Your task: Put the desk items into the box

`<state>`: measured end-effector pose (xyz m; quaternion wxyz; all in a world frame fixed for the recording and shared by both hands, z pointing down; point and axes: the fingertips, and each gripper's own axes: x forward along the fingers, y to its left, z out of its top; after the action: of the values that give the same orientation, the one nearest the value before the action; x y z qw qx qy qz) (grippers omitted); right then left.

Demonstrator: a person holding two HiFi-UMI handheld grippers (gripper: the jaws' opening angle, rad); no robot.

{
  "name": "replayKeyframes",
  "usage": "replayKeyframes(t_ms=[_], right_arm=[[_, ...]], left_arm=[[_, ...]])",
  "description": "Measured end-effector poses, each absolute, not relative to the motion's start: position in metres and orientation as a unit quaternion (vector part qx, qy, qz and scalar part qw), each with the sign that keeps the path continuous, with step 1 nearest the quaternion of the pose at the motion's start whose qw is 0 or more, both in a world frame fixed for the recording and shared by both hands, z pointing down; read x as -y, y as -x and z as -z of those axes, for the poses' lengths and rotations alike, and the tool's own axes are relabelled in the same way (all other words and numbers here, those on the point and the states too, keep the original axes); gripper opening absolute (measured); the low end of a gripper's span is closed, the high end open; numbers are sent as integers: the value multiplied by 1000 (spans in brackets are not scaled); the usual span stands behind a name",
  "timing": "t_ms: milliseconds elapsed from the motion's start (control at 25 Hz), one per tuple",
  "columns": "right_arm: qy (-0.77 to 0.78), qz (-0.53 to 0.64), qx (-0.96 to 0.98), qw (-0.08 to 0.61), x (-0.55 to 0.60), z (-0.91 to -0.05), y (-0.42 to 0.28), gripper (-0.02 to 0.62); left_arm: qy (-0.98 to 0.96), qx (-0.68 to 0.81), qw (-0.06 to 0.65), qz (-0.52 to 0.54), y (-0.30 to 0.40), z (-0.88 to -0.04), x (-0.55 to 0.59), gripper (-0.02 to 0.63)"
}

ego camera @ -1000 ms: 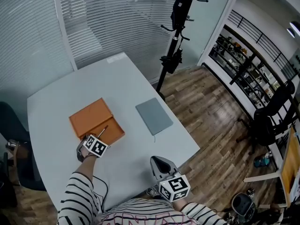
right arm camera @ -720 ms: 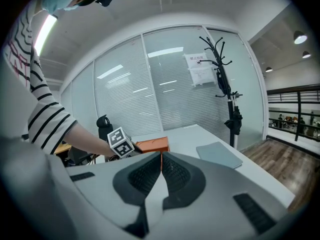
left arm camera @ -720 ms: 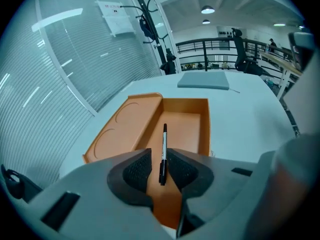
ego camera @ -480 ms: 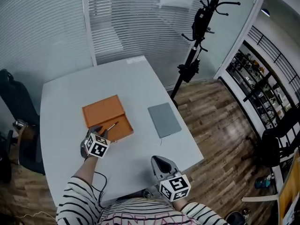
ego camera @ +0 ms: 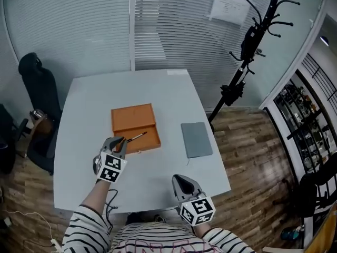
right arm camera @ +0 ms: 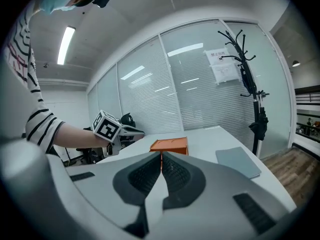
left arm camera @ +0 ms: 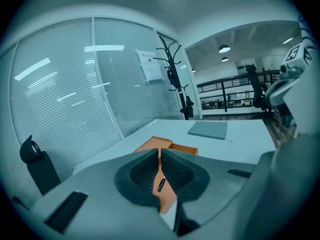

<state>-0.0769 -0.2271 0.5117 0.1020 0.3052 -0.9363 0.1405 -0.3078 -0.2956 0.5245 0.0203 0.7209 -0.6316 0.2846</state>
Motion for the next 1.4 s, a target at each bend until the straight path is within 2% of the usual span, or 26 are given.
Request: replayKeyframes(t_ms=[440, 1400], right_arm=[[-256, -122, 954, 96, 213, -506, 69, 26], [-153, -117, 974, 116, 159, -521, 75, 26]], left_arm=[[-709, 675, 0, -204, 274, -475, 217, 23], [-633, 762, 95, -95, 215, -517, 53, 21]])
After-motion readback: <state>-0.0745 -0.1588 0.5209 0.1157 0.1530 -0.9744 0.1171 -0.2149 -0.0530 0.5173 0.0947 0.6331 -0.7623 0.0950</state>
